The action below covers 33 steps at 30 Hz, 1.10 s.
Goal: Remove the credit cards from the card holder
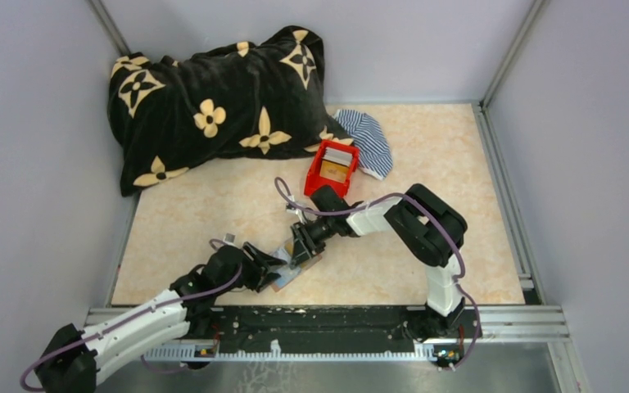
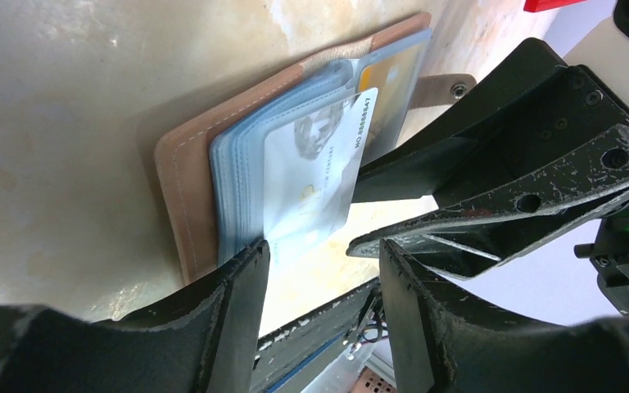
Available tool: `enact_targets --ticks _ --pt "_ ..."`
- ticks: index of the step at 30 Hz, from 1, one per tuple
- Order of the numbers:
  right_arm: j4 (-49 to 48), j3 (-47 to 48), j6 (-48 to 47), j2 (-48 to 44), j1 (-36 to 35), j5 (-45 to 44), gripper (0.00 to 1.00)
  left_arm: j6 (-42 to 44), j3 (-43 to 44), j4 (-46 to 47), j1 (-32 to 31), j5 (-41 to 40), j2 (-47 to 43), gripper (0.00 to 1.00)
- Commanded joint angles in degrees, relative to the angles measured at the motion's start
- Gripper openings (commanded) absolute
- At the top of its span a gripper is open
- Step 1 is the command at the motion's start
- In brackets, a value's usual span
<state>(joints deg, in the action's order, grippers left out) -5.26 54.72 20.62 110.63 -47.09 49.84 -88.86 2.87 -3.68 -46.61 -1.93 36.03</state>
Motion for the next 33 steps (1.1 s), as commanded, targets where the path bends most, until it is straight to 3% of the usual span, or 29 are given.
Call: enact_targets --ticks 1,3,9,12,20,33 --pt "-0.68 1.23 -1.26 1.25 -0.66 3.9 0.37 -0.6 -6.96 -10.47 0.03 -2.72 -0.86 0.6" --pt "-0.27 1.38 -0.95 1.26 -0.93 2.78 0.35 -0.59 -7.31 -9.51 0.03 -2.42 -0.29 0.6" --pt "-0.19 1.41 -0.67 1.58 -0.97 2.24 0.18 0.49 -6.83 -8.28 0.03 -2.37 1.73 0.6" --pt "0.37 1.54 -0.83 1.75 -0.9 1.52 0.0 0.65 -6.98 -8.1 0.03 -2.35 1.57 0.6" --pt "-2.11 -1.11 2.13 -2.07 2.56 -0.63 0.0 0.01 -7.41 -9.41 0.03 -2.52 -0.72 0.61" --pt "13.27 1.13 -4.51 -11.24 6.48 -12.05 0.0 0.92 -7.37 -10.92 0.12 -2.91 -4.82 0.61"
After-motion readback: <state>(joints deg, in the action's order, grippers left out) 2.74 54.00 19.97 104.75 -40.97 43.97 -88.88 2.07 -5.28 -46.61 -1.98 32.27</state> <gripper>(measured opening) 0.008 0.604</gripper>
